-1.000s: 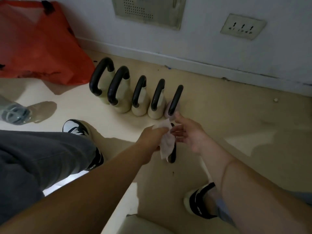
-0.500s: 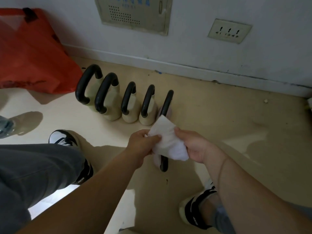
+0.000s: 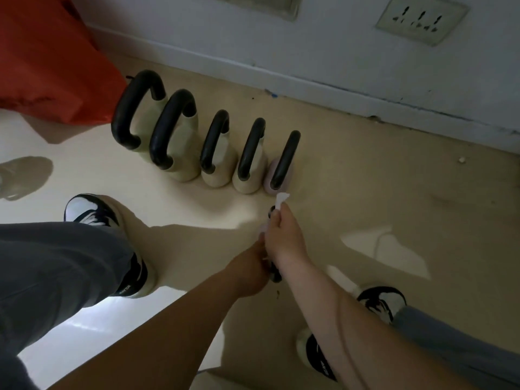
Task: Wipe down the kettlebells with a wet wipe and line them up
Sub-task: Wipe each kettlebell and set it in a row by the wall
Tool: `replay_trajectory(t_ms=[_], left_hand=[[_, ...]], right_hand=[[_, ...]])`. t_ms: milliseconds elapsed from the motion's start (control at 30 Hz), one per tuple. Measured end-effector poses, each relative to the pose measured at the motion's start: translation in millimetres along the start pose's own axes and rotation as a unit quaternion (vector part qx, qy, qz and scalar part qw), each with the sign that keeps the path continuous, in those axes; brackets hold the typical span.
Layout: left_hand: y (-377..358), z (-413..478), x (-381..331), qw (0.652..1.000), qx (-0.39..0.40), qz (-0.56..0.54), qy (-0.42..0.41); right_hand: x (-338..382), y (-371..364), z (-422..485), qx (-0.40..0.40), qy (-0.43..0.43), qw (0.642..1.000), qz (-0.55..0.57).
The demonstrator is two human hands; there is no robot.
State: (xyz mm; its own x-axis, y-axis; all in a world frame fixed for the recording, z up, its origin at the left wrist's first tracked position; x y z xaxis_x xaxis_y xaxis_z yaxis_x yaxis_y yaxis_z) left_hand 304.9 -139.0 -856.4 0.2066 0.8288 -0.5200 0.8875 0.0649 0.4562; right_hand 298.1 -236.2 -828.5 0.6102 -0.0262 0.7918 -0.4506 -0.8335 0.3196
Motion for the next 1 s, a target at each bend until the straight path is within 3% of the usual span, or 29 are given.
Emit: replay_trajectory(t_ms=[133,300,367,500,700,867,1000], left_hand=[[-11.6,0.0,6.0,0.99,0.051,0.129,0.016],[4.6,-3.0,-1.2,0.986,0.07,0.154,-0.005],[9.4,-3.3,-2.5,0.983,0.072,0.169,-0.001],[9.4,-9.8,-3.3,0.982,0.066,0.174,0.009],[0.5,-0.6,23.3,0.995,0.02,0.095,-0.019],[4.9,-6.6,22.1,0.993,0.023,0.112,-0.004],[7.7,-0.7,25.0,0.989,0.048,0.135,-0.032]], right_hand=[[-0.7,-11.3,8.9,0.015,0.084,0.981,-0.172],[14.2,0.0,54.9,0.108,-0.026,0.979,-0.169],[17.3,-0.6,45.8,0.128,-0.02,0.972,-0.198],[-0.6,-14.2,-19.8,0.054,0.071,0.948,-0.305],[-23.2,-5.6,-60.7,0.067,0.073,0.968,-0.231],[-3.7,-4.7,0.9,0.091,0.123,0.946,-0.286],[14.1,0.9,45.7,0.116,0.056,0.956,-0.264]])
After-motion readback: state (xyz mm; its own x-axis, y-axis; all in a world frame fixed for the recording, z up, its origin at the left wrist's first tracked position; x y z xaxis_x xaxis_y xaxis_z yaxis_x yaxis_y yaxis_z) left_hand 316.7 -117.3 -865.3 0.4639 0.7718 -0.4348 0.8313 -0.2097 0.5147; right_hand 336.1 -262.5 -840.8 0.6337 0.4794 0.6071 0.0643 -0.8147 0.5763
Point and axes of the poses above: each hand's wrist, its own z-axis towards the middle knuckle, its own y-axis out of the back of the hand, x = y × z, the point moved 3 cm from there along z, towards the middle knuckle, and after that the axes turned 7 degrees about z, right-handed, at the moved point
